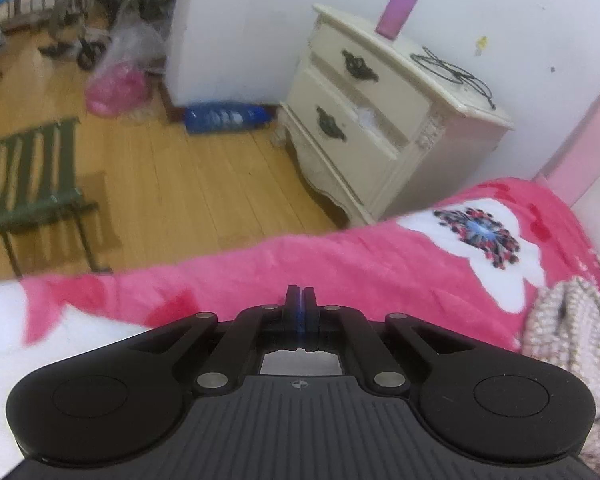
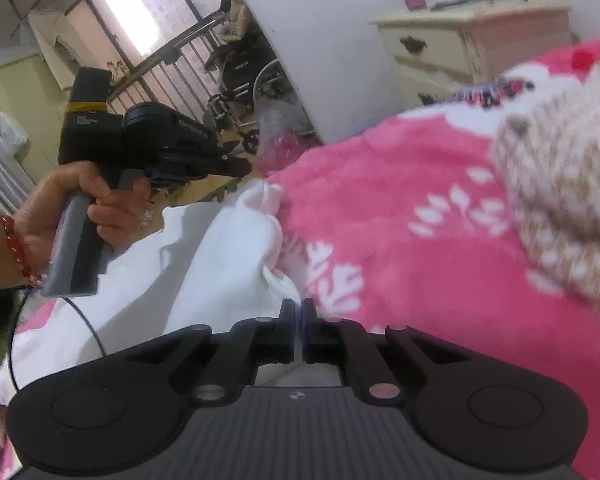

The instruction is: Fold clothes

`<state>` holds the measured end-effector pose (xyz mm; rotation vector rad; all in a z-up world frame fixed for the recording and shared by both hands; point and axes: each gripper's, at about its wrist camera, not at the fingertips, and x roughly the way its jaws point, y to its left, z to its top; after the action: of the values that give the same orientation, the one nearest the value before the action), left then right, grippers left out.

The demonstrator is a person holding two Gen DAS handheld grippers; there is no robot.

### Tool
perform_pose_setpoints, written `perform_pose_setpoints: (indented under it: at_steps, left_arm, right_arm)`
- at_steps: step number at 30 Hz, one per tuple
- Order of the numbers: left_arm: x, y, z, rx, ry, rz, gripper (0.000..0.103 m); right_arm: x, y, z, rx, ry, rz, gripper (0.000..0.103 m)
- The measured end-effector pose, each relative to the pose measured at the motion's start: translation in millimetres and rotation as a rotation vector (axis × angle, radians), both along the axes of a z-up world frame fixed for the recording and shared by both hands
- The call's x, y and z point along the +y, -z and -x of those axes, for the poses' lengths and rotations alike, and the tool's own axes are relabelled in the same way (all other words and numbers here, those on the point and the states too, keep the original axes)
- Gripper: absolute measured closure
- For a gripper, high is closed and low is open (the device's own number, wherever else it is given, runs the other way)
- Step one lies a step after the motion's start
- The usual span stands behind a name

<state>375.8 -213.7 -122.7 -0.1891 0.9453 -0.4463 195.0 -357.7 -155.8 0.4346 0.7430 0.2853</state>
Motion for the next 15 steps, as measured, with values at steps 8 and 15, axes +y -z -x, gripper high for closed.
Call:
perform_pose_setpoints:
  at_steps: [8,15]
  left_arm:
    - [-18.7,-1.7,-11.2,0.114,0.145,-0.092,0.055]
    - [-66.8,5.8,3.5,0.057,0.33,-0.372,0.091]
  right_arm:
    - [-5.0,-12.0,-5.1,-0.004,-0.055,0.04,0.065]
    - [-15.5,6.6,-18.8,0.084,-0.082,-0.011,0.065]
